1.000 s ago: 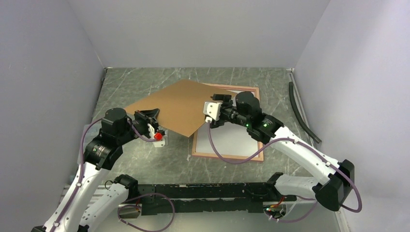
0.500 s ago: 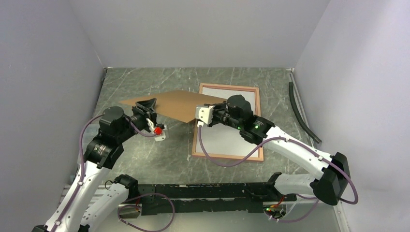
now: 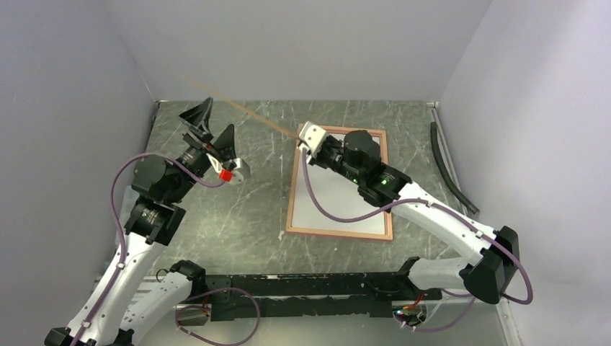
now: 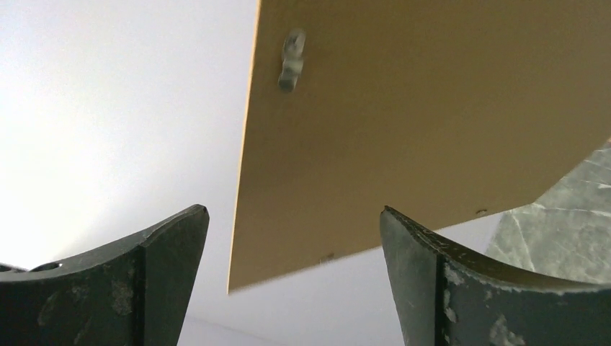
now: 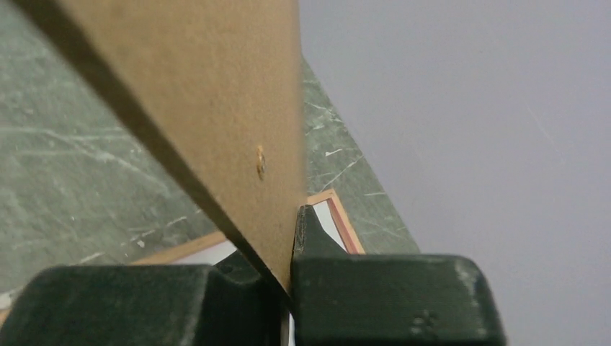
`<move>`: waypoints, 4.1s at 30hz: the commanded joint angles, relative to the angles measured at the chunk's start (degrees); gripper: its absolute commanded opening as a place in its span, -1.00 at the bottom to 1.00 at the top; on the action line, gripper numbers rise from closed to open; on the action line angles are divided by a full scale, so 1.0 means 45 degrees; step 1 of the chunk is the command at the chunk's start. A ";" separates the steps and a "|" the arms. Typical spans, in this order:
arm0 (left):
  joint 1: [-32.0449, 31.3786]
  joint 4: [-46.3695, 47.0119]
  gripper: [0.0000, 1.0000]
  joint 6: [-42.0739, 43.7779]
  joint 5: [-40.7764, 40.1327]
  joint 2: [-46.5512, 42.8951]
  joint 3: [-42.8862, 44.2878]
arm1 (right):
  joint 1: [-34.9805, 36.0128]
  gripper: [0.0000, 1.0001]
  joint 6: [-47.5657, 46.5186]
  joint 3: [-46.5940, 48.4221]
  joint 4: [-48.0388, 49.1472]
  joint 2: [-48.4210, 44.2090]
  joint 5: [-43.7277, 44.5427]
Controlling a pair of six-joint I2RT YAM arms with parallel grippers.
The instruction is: Put the photo into the frame
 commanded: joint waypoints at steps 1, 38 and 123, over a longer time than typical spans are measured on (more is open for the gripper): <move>-0.0048 0.0830 0.88 -0.1295 -0.1484 0.0146 0.1108 | -0.0583 -1.00 0.2922 0.1548 0.1983 -0.0104 0.0381; 0.2745 -1.0211 0.86 -1.1201 0.0864 0.8941 0.7453 | -1.0740 -1.00 1.5615 0.2654 -0.7030 0.1338 -1.2073; -0.0536 -0.7897 -0.31 -1.2192 0.3582 1.4096 0.4878 | -1.1673 -0.22 1.6783 -0.2941 -0.2327 0.2794 -1.0794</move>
